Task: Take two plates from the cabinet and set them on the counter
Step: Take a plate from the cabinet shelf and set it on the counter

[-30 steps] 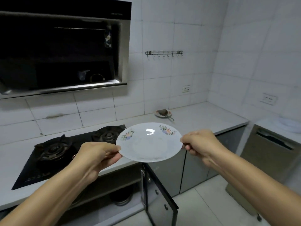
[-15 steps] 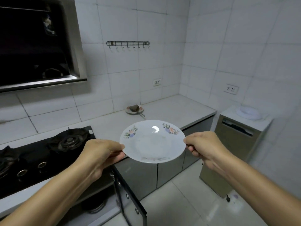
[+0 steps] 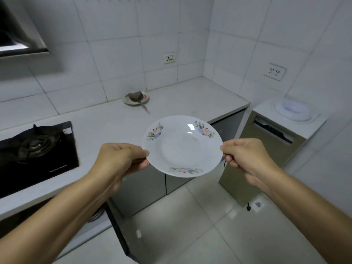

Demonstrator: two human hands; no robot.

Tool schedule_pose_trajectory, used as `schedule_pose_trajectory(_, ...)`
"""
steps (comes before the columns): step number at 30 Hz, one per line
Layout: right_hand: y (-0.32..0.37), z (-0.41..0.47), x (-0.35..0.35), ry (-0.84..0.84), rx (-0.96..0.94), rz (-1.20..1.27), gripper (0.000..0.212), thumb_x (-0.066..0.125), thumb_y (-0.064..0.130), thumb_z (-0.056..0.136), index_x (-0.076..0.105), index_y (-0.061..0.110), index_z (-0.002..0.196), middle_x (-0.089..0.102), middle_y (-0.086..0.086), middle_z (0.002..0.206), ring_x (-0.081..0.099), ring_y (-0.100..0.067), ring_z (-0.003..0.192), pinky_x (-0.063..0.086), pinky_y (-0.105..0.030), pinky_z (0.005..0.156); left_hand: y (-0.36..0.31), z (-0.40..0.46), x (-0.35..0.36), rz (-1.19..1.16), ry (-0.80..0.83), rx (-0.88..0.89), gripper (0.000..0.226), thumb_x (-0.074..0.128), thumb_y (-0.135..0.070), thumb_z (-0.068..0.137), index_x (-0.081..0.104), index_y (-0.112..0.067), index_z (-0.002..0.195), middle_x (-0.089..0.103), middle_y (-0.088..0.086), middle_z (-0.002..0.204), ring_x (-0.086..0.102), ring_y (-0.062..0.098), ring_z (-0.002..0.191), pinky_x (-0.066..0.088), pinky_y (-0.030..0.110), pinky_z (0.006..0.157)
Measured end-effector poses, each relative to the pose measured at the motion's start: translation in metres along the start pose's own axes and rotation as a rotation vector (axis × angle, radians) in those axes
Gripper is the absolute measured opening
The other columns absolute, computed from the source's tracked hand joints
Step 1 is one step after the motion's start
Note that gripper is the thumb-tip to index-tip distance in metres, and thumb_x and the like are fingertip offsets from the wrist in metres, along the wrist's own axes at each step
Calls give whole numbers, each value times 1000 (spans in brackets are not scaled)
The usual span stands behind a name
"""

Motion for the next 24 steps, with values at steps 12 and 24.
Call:
schedule_pose_trajectory(12, 5, 166, -27, -32, -44, -97, 12, 63, 2, 85, 74, 4, 80, 59, -3, 46, 47, -3, 37, 41, -14, 39, 6, 152, 117, 14, 61, 6, 12, 77, 3, 72, 74, 0, 61, 73, 6, 60, 68, 19, 54, 56, 20, 54)
schedule_pose_trajectory(24, 14, 364, -51, 73, -80, -178, 19, 62, 2, 86, 71, 9, 70, 60, 4, 41, 48, 0, 35, 40, -11, 39, -3, 279, 243, 8, -8, -6, 14, 73, 7, 74, 71, 8, 61, 70, 13, 58, 63, 18, 48, 59, 23, 56)
Point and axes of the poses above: each hand's wrist, its own z-axis towards the middle knuckle, its own x-axis out of the palm, y = z × x, the point moved 10 cm from there along z, towards the middle knuckle
